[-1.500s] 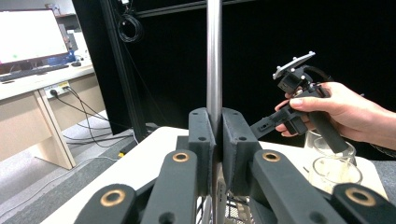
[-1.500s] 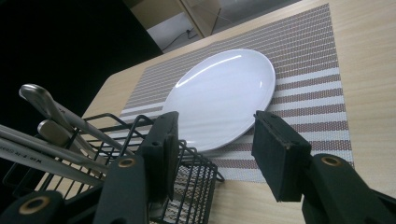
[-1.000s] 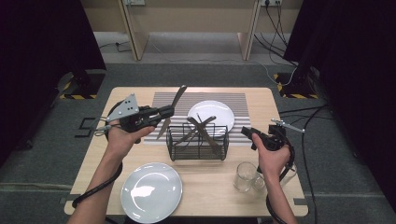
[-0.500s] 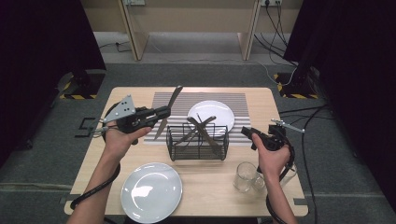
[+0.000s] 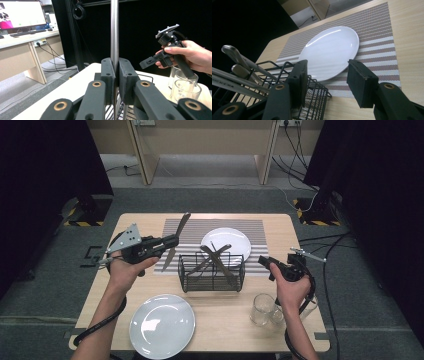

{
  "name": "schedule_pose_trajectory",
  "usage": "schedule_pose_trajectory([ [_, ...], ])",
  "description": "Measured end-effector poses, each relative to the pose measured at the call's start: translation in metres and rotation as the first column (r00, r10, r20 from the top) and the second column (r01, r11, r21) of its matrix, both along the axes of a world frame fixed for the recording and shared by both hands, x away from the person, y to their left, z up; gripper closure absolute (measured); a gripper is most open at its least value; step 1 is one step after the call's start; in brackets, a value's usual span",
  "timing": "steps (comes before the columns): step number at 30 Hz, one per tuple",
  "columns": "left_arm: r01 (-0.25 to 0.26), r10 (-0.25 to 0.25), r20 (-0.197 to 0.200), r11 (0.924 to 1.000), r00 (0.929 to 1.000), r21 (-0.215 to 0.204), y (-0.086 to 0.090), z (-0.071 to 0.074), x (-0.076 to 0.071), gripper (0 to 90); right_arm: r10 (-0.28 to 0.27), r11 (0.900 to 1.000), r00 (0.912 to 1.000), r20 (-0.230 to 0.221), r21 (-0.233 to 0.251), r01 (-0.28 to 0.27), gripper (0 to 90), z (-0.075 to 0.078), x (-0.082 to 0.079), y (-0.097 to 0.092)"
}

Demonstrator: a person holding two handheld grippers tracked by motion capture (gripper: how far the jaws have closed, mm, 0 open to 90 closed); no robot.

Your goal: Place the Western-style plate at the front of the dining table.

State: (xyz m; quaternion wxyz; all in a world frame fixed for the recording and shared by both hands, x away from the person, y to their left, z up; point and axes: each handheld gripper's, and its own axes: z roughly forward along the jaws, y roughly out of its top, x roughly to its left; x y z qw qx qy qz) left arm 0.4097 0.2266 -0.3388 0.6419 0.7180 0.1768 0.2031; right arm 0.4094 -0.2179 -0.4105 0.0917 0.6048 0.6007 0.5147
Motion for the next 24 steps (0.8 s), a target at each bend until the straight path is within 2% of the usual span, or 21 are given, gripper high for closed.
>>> schedule_pose_trajectory([
  [24,-0.039,0.039,-0.024,0.9992,0.9990,-0.008,0.015,-0.013,0.002,83.0,0.002,1.0000,1.0000,-0.004,0.001,-0.002,51.0,-0.001,0.000,0.002],
])
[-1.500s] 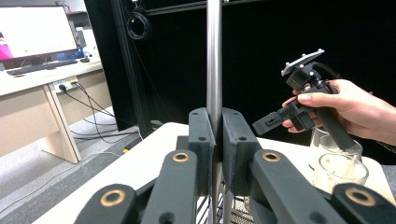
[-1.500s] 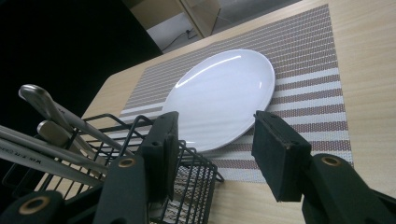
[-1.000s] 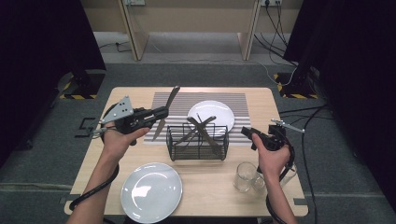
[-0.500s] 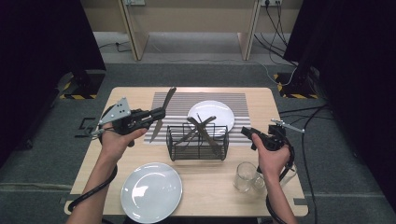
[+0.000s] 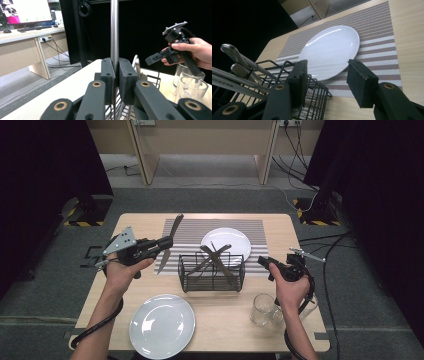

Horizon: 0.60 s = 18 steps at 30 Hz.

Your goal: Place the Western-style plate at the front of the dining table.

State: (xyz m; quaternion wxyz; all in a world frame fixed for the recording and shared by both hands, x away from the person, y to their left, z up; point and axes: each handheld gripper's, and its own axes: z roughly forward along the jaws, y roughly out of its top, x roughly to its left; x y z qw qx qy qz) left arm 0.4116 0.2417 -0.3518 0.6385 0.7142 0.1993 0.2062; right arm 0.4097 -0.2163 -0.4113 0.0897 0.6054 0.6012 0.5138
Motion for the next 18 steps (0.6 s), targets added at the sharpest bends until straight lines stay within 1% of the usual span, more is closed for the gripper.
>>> schedule_pose_trajectory([
  [8,-0.015,0.015,-0.005,0.9999,0.9999,-0.001,0.005,-0.006,0.000,83.0,0.000,1.0000,1.0000,-0.003,0.002,0.000,51.0,0.000,0.000,0.000],
  [18,-0.037,0.037,-0.025,0.9993,0.9990,-0.010,0.014,-0.016,0.002,83.1,-0.001,1.0000,1.0000,0.003,-0.001,0.001,51.0,-0.001,0.000,-0.002],
])
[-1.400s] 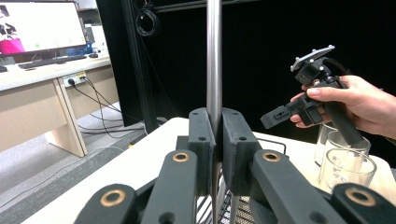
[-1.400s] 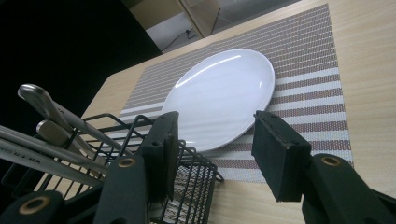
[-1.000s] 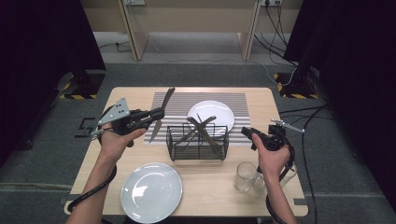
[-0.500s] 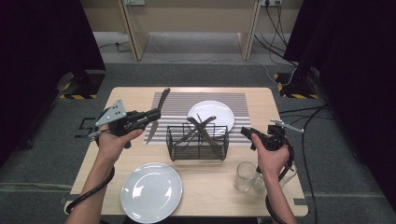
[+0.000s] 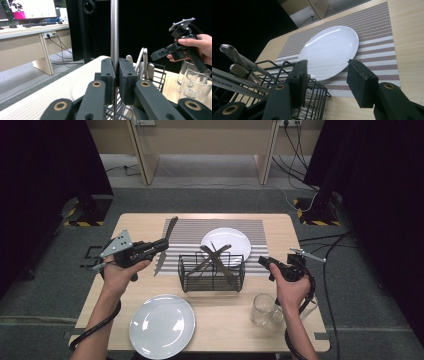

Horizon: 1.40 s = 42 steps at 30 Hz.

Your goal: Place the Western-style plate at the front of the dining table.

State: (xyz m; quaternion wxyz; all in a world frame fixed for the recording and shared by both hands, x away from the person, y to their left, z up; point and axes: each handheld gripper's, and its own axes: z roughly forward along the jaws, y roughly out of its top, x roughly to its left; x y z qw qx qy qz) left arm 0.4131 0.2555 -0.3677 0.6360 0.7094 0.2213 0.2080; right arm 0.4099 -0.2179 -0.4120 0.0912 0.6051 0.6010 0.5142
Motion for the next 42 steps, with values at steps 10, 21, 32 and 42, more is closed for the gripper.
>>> schedule_pose_trajectory([
  [10,-0.021,0.021,-0.016,0.9998,0.9997,0.001,0.006,-0.009,0.001,83.0,0.000,1.0000,1.0000,0.000,-0.003,0.000,51.0,0.000,0.000,-0.001],
  [21,-0.055,0.055,-0.030,0.9985,0.9980,0.005,0.013,-0.019,0.003,83.1,-0.001,1.0000,1.0000,0.000,-0.005,0.001,51.0,-0.001,0.000,-0.002],
  [32,-0.098,0.099,-0.042,0.9947,0.9942,0.033,0.017,-0.025,0.005,83.1,0.001,1.0000,1.0000,-0.004,-0.003,-0.001,51.0,-0.002,0.000,-0.002],
  [42,-0.163,0.170,-0.058,0.9806,0.9837,0.109,0.019,-0.031,0.012,83.1,-0.003,1.0000,1.0000,-0.004,0.000,0.003,51.0,-0.002,0.001,-0.004],
])
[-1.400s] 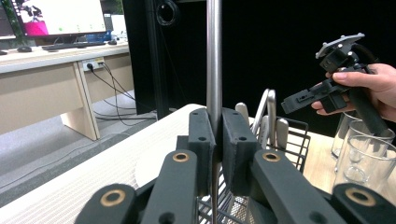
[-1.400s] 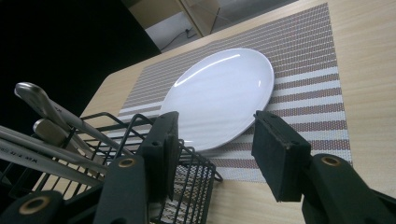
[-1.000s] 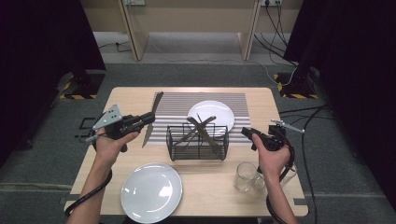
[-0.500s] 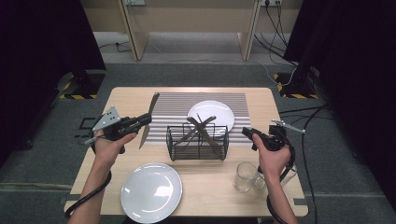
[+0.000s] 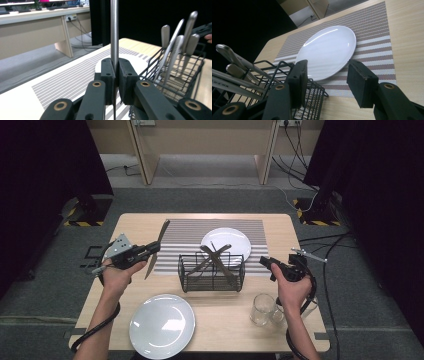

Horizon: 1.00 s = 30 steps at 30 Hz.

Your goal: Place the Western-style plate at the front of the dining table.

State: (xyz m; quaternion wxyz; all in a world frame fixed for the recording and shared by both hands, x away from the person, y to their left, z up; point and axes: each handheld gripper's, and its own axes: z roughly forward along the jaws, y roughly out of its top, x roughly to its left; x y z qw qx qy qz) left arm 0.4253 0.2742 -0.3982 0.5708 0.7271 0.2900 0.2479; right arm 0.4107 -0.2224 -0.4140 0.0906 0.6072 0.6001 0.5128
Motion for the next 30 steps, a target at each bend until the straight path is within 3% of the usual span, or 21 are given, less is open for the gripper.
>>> schedule_pose_trajectory([
  [17,-0.073,0.076,-0.045,0.9950,0.9961,0.069,-0.001,-0.013,0.014,83.1,0.002,1.0000,1.0000,0.001,0.000,-0.002,51.0,0.000,0.000,-0.001],
  [30,-0.093,0.098,-0.068,0.9927,0.9929,0.077,-0.004,-0.018,0.024,83.1,-0.003,1.0000,1.0000,-0.003,0.007,0.003,51.0,-0.001,-0.001,-0.002],
])
